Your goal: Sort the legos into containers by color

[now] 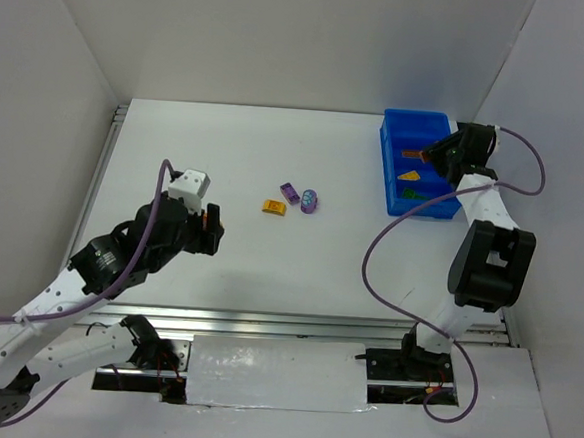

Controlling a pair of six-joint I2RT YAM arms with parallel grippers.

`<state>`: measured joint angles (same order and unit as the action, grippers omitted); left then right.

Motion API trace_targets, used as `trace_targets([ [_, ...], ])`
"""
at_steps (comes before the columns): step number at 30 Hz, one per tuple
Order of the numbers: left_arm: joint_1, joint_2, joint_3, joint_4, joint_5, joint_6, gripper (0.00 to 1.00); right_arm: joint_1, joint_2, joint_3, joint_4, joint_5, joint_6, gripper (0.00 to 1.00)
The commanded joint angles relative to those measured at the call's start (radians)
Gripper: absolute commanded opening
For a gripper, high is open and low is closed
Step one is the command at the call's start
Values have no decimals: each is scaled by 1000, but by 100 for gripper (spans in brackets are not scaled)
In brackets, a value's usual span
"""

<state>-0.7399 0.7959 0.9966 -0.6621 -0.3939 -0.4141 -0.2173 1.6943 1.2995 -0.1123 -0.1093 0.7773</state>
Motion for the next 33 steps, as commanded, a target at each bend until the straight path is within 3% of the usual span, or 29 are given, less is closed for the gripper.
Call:
trace_targets([
  [1, 7, -21, -15, 45, -55, 32, 0, -5, 71, 75, 37, 36, 42, 0],
  [5, 10, -29, -33, 50, -85, 31, 0, -16, 145, 132, 8, 39, 82, 0],
  [33, 28, 3, -38, 61, -43, 44, 0, -40, 191, 173, 28, -26, 76, 0],
])
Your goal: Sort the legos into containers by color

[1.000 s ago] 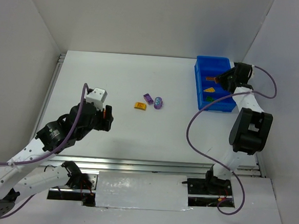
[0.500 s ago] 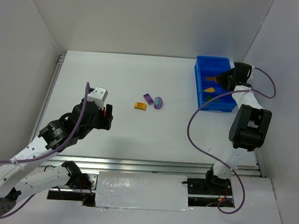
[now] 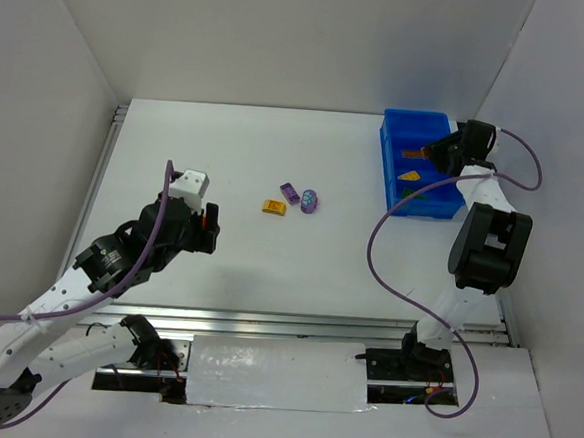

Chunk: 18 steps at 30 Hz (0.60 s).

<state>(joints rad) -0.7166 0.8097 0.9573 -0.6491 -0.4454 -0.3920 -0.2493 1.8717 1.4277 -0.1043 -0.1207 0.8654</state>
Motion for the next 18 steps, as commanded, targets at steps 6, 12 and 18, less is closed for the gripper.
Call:
trace_targets([
  [6, 3, 9, 4, 43, 20, 28, 0, -10, 14, 46, 25, -23, -11, 0],
  [12, 6, -3, 3, 48, 27, 28, 0, -15, 14, 43, 28, -30, -11, 0],
  [18, 6, -15, 1, 46, 17, 27, 0, -19, 18, 33, 35, -43, -9, 0],
])
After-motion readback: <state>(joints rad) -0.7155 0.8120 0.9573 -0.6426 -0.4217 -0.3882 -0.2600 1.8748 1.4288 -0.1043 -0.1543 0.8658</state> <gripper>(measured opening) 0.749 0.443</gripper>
